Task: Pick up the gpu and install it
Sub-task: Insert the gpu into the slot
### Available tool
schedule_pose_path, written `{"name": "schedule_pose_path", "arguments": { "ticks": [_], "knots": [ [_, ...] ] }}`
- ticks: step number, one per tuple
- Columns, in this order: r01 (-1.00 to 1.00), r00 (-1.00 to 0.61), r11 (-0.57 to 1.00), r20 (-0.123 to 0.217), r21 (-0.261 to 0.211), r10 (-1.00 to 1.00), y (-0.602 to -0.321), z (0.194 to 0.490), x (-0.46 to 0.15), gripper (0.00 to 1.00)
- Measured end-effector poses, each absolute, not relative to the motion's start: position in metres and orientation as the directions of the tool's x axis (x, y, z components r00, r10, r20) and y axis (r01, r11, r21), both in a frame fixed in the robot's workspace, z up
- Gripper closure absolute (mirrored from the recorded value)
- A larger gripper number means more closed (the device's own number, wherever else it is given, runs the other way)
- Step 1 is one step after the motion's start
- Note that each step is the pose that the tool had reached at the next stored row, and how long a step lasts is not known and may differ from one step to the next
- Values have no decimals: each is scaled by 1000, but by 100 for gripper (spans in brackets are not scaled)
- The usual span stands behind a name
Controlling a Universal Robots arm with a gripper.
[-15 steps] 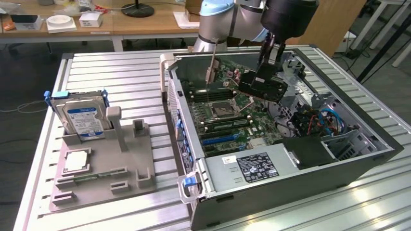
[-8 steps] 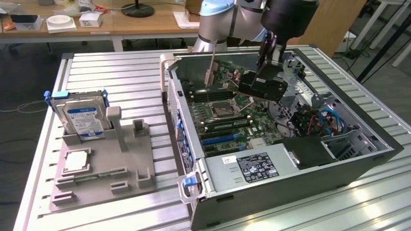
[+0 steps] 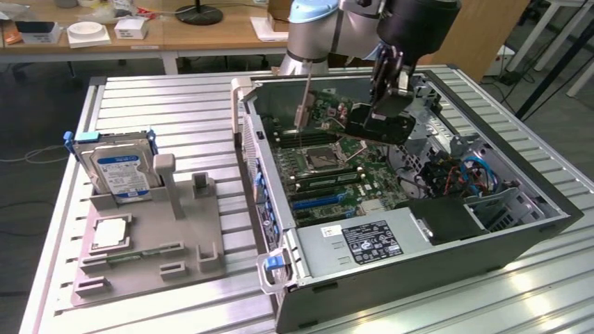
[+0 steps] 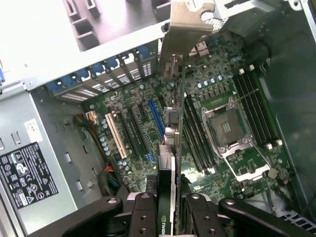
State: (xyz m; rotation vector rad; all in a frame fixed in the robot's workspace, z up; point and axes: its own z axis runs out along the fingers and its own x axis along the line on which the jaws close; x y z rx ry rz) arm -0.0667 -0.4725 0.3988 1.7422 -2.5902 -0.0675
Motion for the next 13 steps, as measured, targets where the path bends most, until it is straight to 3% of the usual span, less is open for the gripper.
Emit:
{"name": "schedule_pose_path", "arguments": {
  "ticks": [13],
  "knots": [
    [-972, -232, 232, -8, 47, -973, -473, 398, -66, 73]
  ]
}}
